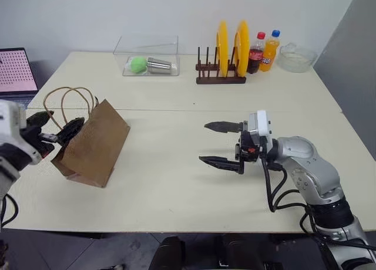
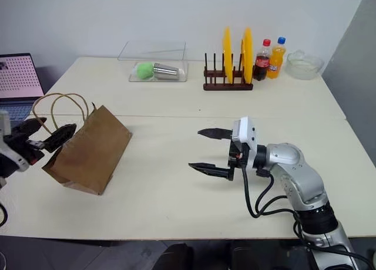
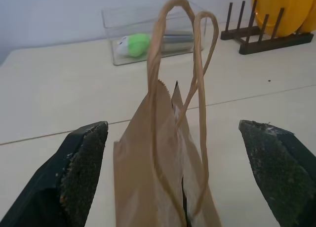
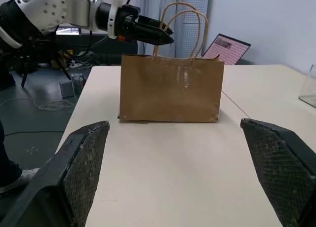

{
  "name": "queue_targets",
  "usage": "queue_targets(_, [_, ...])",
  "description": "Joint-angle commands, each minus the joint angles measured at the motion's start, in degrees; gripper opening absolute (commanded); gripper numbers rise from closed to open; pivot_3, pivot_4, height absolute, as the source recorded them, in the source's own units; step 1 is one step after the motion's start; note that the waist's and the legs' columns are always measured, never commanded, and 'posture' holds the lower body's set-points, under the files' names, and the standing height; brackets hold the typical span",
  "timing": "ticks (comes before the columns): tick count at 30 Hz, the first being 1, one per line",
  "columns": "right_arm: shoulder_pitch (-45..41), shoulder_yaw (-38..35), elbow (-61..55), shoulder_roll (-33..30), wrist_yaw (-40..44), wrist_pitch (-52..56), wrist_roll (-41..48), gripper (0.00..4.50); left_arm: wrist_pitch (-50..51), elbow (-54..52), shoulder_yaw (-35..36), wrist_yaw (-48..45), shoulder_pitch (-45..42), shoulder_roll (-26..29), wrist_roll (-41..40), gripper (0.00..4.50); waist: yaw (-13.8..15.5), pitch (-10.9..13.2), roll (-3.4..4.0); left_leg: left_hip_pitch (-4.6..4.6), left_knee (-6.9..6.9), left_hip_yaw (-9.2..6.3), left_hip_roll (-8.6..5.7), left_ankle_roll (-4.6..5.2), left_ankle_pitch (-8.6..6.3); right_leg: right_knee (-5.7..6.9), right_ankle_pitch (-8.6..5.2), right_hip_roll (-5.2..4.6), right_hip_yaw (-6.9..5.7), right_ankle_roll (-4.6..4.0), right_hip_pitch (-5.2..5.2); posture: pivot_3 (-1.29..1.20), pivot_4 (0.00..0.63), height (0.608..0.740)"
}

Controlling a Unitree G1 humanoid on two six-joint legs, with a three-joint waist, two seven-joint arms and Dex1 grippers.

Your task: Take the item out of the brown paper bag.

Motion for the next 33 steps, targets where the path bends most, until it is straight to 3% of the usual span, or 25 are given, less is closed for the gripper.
queue_targets(1, [-0.75,-1.58,-3.92,-0.72,-0.97,1.53,1.74,4.50,-3.21,3.75,-1.44,-1.88,-4.96,2.58,2.11,4.47,-0.01,0.00,0.00,-0.02,-0.01,0.00,0.01,0.00,0.00,0.01,0.00,0.00,0.00,0.00,-0.03,0.00,0.150,0.740])
queue_targets(4, [-1.05,-1.76,-5.28,-0.98,-1.34,2.88,2.49,4.50,-4.64,7.77,-2.50,-3.94,-8.59,3.12,2.93,4.47,-0.04,0.00,0.00,-0.07,-0.01,0.03,0.00,0.00,0.00,0.00,0.00,-0.01,0.03,0.00,-0.09,0.00,0.150,0.740])
queue_targets(7, [-1.04,-2.01,-6.12,-1.29,-1.40,3.78,2.96,4.50,-5.18,9.03,-3.46,-5.34,-10.13,3.08,3.38,3.86,-0.07,0.00,0.00,-0.11,-0.02,0.06,0.00,0.00,0.00,0.00,0.01,-0.01,0.06,-0.01,-0.15,0.00,0.150,0.740])
queue_targets(18, [-1.29,-2.44,-7.56,-2.60,-0.06,6.18,7.27,4.50,-6.44,11.08,-4.62,-7.58,-12.32,3.12,5.31,0.20,-0.05,0.00,0.00,-0.17,-0.02,0.07,0.00,0.00,0.00,0.06,0.03,-0.03,0.07,-0.04,-0.25,0.00,0.150,0.740])
queue_targets(19, [-1.42,-2.43,-7.52,-2.69,0.07,6.20,7.44,4.50,-6.52,11.20,-4.62,-7.62,-12.53,3.09,5.48,0.03,-0.05,0.00,0.00,-0.18,-0.02,0.07,0.00,0.00,0.00,0.07,0.03,-0.03,0.07,-0.04,-0.25,0.00,0.150,0.740])
queue_targets(27, [-2.03,-2.26,-7.02,-3.22,0.49,6.04,8.05,4.50,-7.75,12.91,-5.14,-9.51,-16.16,4.55,5.84,0.03,-0.05,0.01,-0.02,-0.19,-0.01,0.08,0.00,0.00,0.00,0.08,0.03,-0.03,0.07,-0.03,-0.26,0.00,0.150,0.740])
queue_targets(33, [-1.65,-2.55,-7.38,-3.45,-0.24,6.13,7.99,4.50,-9.75,17.53,-10.45,-13.51,-25.16,5.75,7.69,0.03,0.05,0.02,-0.03,-0.22,0.01,0.08,0.00,0.00,0.00,0.12,0.03,-0.03,0.04,-0.03,-0.28,0.00,0.150,0.740])
